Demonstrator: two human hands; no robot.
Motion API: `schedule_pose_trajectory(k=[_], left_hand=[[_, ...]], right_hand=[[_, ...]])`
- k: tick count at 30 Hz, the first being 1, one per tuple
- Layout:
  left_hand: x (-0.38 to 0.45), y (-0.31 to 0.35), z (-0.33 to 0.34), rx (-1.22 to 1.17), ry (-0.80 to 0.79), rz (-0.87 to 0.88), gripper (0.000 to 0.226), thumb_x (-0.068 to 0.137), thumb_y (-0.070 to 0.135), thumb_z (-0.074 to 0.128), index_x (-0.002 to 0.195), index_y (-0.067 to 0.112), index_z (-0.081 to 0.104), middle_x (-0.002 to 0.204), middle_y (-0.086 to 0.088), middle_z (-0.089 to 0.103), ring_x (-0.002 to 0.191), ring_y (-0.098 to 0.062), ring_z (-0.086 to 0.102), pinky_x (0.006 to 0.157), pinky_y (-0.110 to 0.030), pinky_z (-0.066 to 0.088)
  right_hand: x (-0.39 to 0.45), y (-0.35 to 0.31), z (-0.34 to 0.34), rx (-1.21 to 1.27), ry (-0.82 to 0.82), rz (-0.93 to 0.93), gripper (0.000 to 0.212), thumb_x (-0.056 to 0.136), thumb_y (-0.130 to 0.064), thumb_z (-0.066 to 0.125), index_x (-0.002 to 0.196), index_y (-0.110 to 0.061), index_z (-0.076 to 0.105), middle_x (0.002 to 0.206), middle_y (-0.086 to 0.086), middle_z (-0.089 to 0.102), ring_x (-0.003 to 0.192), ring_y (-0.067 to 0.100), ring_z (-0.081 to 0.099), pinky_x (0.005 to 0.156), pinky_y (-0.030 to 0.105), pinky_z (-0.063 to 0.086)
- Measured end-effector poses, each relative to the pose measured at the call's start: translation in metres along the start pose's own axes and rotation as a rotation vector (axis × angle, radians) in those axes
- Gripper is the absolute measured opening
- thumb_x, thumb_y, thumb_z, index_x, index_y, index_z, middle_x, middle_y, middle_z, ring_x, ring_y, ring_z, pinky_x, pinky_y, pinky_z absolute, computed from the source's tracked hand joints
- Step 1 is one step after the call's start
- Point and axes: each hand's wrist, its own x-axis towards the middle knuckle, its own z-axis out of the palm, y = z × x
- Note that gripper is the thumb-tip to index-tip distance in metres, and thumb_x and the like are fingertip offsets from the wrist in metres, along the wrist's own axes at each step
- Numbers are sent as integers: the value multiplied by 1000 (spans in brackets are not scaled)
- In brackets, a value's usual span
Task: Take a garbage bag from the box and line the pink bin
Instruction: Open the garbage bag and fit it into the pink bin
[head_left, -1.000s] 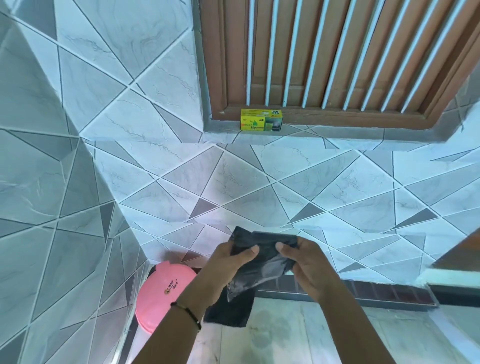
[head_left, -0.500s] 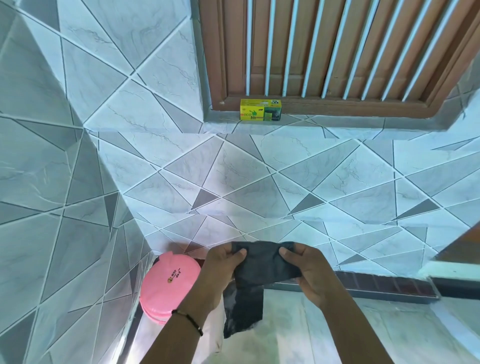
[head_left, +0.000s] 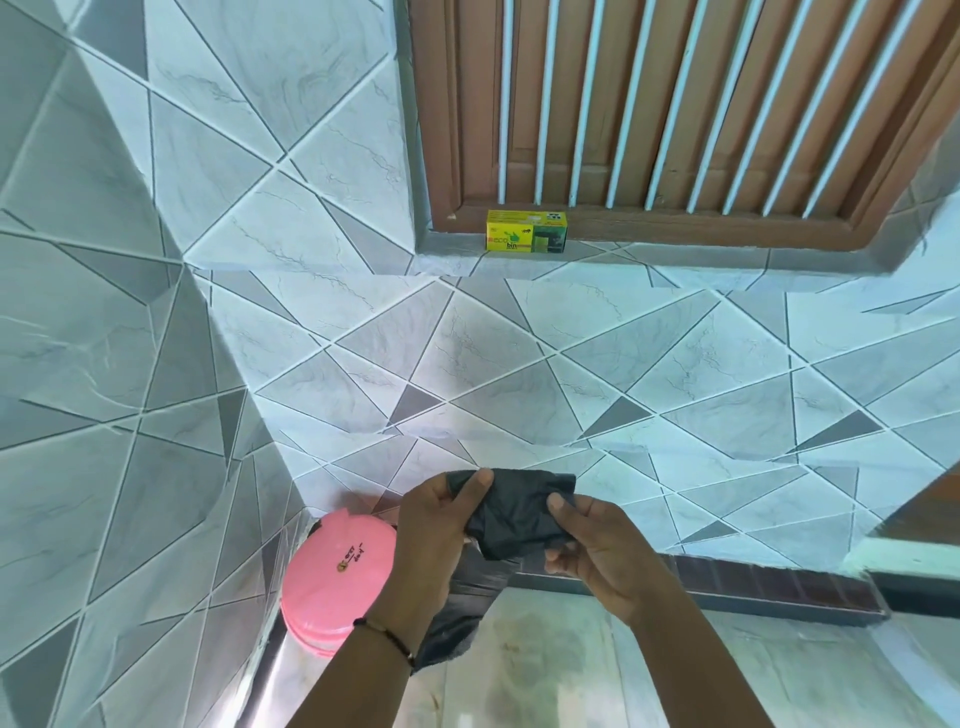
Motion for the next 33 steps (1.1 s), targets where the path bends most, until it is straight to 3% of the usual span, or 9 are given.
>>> schedule_pose_trajectory(k=[3, 6, 8, 12, 14, 19, 23, 26, 33], left_hand=[[2, -5, -4, 117, 76, -61, 31, 81, 41, 65, 83, 10, 70, 76, -7, 71, 72, -23, 64, 64, -31, 53], [5, -2, -4, 229, 170, -67, 62, 77, 57, 60, 116, 9, 53, 113, -16, 59, 105, -36, 60, 87, -46, 52], [1, 8, -1, 246, 162, 41, 61, 76, 52, 63, 126, 22, 45, 127, 1, 44, 112, -24, 54, 93, -42, 51], [-8, 12, 7, 554, -303, 220, 35, 74, 34, 75, 106, 33, 59, 113, 11, 60, 87, 0, 61, 70, -17, 51], [-11, 5, 14, 666, -308, 314, 26, 74, 28, 75, 97, 29, 64, 104, 10, 64, 75, -2, 65, 63, -17, 53], [-5, -1, 21, 889, -287, 518, 11, 84, 28, 63, 88, 20, 70, 86, 6, 71, 70, -8, 67, 72, -22, 53], [-5, -3, 24, 824, -234, 496, 12, 84, 22, 62, 76, 20, 70, 62, 14, 63, 55, 4, 57, 62, -8, 40], [-3, -3, 27, 612, -151, 347, 12, 82, 20, 65, 73, 18, 73, 68, 3, 73, 62, -8, 65, 66, -21, 51], [4, -6, 16, 442, -85, 203, 23, 73, 42, 66, 73, 19, 70, 71, -6, 73, 63, -21, 64, 71, -45, 56]], right_hand=[[-1, 3, 7, -54, 54, -27, 22, 89, -22, 58, 77, -5, 64, 52, 4, 56, 48, 15, 51, 50, 27, 51], [3, 4, 4, -280, 180, -92, 22, 90, -24, 59, 81, -5, 67, 50, 4, 56, 46, 15, 51, 50, 24, 51], [7, 5, 0, -403, 227, -128, 23, 89, -27, 59, 81, -7, 67, 49, 3, 57, 44, 14, 51, 50, 25, 50], [11, 4, 0, -423, 235, -158, 30, 89, -27, 60, 81, 2, 67, 51, 7, 58, 44, 15, 52, 47, 25, 47], [12, 2, 1, -422, 240, -173, 38, 88, -29, 62, 76, 6, 66, 50, 9, 58, 44, 16, 51, 47, 25, 45], [13, 3, -1, -432, 279, -203, 50, 87, -34, 62, 71, 13, 56, 52, 18, 56, 45, 21, 50, 49, 26, 46], [7, 6, -7, -209, 97, -139, 27, 87, -23, 63, 76, 2, 63, 55, 8, 56, 49, 16, 53, 51, 23, 49], [5, 7, -12, -58, 38, -155, 9, 86, -10, 63, 82, -2, 67, 61, 10, 59, 53, 19, 54, 52, 26, 50], [8, 9, -13, -38, 115, -165, 13, 85, -11, 62, 89, 2, 67, 58, 6, 58, 54, 20, 54, 52, 27, 51]])
